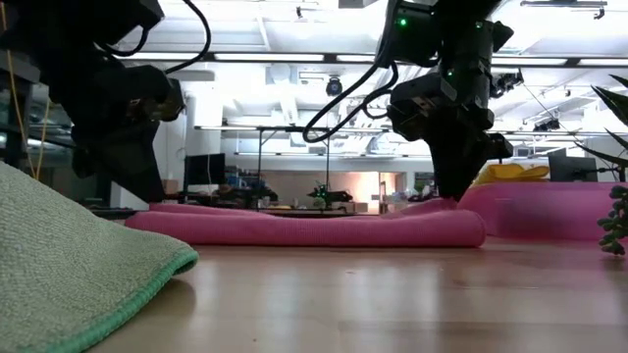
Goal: Fold microfiber towels
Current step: Fold the pink microfiber cloth
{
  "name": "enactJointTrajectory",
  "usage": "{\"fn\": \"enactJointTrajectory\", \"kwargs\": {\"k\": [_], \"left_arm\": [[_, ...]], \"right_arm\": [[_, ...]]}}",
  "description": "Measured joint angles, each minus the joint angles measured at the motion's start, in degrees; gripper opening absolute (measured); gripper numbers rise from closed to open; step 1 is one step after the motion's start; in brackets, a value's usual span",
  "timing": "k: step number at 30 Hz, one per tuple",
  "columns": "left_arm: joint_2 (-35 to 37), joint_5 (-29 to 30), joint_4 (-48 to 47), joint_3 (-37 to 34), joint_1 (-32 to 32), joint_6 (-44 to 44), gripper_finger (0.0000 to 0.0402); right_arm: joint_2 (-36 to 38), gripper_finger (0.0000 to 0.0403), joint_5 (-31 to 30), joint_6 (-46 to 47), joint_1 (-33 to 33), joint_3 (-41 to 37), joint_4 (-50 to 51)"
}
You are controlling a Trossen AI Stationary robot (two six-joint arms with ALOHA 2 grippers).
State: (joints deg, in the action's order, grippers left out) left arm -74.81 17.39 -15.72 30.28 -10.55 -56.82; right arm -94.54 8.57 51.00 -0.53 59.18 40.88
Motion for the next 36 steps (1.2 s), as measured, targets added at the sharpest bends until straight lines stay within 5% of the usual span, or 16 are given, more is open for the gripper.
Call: {"fn": "enactJointTrajectory", "kwargs": {"k": [9, 17, 28, 36], "left_arm": [[1.0, 0.5, -6.3, 0.0, 1.3, 0.9, 0.011], [10.8, -1.4, -10.4, 0.0, 5.1, 4.6, 0.0165], [21.4, -4.3, 14.7, -9.4, 1.9, 0.3, 0.0192], [21.6, 3.1, 26.0, -16.8, -4.0, -4.5, 0.0194]], "right_arm": [[0.2, 0.017, -3.8, -2.3, 1.2, 0.0, 0.7], [4.9, 0.019, -4.7, -8.0, 4.0, 0.0, 2.0], [7.5, 0.0191, -4.0, -12.4, 1.4, -0.4, 3.1], [8.3, 0.0191, 1.4, 2.8, -1.8, -10.4, -7.6]]}}
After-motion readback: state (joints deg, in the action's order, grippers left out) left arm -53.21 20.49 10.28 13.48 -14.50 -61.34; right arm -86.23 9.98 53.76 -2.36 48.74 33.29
